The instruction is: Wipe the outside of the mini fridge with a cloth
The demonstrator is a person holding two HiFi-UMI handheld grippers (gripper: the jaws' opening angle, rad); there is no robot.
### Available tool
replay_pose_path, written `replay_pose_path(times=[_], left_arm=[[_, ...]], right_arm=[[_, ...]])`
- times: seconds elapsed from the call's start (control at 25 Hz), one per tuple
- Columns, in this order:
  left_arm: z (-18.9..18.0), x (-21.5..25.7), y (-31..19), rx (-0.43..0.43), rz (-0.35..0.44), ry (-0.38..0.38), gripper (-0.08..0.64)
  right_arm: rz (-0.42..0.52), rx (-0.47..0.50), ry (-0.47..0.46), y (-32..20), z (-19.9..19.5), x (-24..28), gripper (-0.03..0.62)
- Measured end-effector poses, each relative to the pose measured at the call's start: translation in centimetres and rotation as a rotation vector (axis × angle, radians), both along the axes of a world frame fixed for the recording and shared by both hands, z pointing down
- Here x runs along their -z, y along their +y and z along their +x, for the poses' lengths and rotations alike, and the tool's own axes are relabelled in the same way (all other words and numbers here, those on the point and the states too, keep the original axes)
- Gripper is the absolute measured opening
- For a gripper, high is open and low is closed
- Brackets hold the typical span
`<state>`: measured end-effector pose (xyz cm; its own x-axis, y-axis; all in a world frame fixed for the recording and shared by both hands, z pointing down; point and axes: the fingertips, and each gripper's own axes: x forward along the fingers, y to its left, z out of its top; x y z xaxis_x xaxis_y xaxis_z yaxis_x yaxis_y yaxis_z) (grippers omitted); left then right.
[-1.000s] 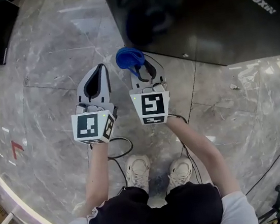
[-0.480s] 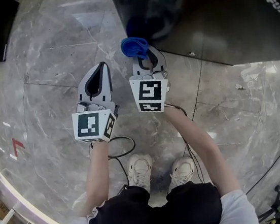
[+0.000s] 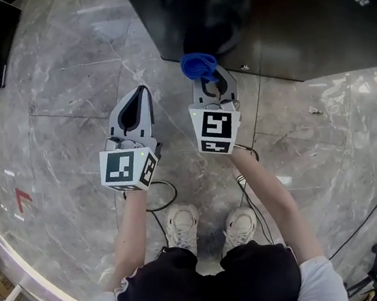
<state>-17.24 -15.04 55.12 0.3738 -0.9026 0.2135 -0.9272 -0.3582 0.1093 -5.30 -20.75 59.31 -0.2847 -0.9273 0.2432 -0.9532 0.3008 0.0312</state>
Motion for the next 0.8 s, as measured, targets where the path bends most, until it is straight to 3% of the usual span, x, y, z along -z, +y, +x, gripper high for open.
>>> replay_pose_path(times=[0.36,0.8], left_arm=[[1.1,0.5,0.4,-0.001,-0.004,-0.017,0.005],[5.0,0.9,0.9,-0.066,0.01,-0.034,0.005]], right_arm=[[-0.013,-0.162,0.013,1.9,9.4,-0.4,0.072],[-0.01,-0.257,0.03,2.8,15.6,0.2,0.072]])
